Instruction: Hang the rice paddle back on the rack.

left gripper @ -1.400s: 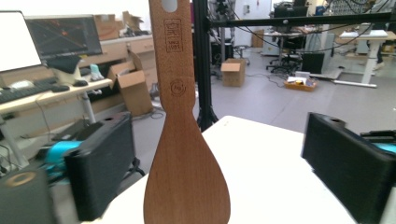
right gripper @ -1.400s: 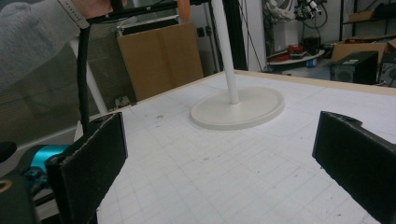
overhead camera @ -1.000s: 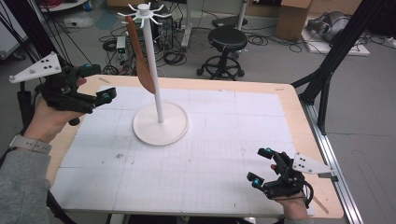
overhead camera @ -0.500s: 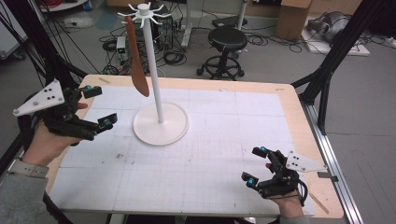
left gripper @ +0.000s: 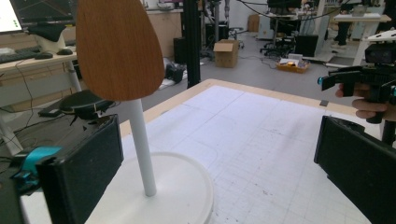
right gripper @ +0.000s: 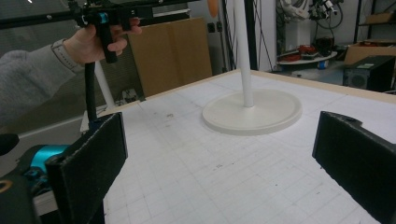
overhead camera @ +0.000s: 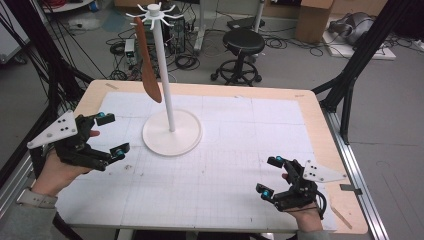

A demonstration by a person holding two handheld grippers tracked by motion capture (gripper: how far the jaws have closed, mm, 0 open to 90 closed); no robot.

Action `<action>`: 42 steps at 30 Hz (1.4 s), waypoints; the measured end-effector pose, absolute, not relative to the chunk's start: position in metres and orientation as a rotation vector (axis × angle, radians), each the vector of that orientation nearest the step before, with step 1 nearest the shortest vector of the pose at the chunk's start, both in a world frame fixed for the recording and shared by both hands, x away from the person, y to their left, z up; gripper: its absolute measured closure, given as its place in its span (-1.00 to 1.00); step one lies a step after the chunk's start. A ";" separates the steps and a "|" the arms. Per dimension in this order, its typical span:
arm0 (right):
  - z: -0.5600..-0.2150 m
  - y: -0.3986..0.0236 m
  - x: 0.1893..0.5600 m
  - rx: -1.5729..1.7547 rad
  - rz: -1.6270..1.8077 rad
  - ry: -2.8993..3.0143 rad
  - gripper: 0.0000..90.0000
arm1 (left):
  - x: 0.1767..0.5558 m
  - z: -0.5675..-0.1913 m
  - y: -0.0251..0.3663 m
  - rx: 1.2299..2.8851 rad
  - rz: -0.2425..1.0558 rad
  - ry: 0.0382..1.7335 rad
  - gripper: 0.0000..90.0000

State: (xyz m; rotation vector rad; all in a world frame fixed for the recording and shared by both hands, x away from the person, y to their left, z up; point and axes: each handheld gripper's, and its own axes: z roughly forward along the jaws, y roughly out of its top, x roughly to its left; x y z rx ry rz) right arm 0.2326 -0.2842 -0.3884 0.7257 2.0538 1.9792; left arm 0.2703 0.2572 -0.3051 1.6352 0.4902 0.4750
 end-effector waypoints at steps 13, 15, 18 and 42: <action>-0.390 -0.286 0.235 0.743 1.959 2.052 -0.95 | 0.255 -0.339 0.277 1.602 0.476 0.558 -0.96; -0.391 -0.286 0.236 0.752 1.948 2.060 -0.95 | 0.254 -0.348 0.281 1.600 0.473 0.585 -0.96; -0.391 -0.286 0.236 0.748 1.950 2.055 -0.95 | 0.253 -0.355 0.288 1.576 0.446 0.629 -0.96; -0.394 -0.304 0.239 0.783 1.883 2.017 -0.95 | 0.224 -0.384 0.307 1.538 0.528 0.702 -0.96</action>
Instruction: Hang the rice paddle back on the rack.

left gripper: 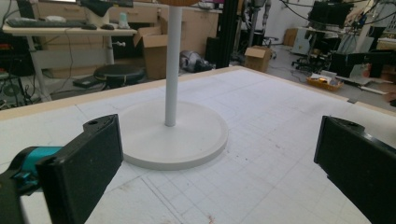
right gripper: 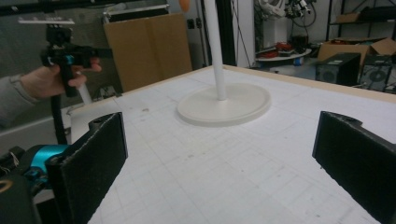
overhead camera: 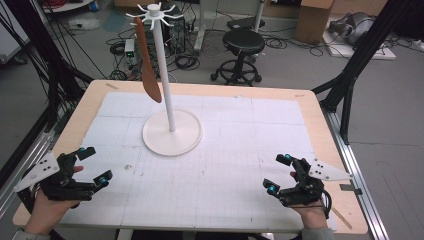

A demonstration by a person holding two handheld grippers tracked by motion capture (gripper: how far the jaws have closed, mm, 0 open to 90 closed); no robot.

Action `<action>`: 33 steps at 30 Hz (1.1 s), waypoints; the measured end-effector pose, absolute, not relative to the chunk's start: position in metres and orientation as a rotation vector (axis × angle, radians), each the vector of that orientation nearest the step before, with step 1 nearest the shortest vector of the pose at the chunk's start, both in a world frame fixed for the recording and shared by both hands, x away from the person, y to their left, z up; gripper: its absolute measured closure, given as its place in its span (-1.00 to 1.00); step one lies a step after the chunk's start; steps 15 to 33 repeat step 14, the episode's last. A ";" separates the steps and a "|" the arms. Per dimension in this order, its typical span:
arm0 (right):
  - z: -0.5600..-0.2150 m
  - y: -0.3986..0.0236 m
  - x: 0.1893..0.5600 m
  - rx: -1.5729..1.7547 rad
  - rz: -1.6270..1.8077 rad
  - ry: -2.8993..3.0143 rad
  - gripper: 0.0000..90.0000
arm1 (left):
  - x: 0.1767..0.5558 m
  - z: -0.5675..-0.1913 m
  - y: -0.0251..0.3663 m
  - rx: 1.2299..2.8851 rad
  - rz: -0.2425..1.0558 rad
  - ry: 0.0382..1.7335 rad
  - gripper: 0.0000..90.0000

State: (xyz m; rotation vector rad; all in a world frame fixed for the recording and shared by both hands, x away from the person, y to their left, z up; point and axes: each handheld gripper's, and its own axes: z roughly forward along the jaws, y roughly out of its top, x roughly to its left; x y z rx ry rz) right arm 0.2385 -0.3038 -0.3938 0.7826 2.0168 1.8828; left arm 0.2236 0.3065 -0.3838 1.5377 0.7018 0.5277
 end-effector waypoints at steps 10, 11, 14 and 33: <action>-0.398 -0.330 0.233 0.832 1.844 1.949 -0.95 | 0.218 -0.390 0.316 1.557 0.589 0.707 -0.96; -0.398 -0.331 0.233 0.832 1.849 1.945 -0.95 | 0.218 -0.392 0.317 1.562 0.588 0.713 -0.96; -0.396 -0.334 0.232 0.846 1.882 1.916 -0.95 | 0.217 -0.396 0.318 1.560 0.588 0.727 -0.96; -0.396 -0.334 0.232 0.846 1.882 1.916 -0.95 | 0.217 -0.396 0.318 1.560 0.588 0.727 -0.96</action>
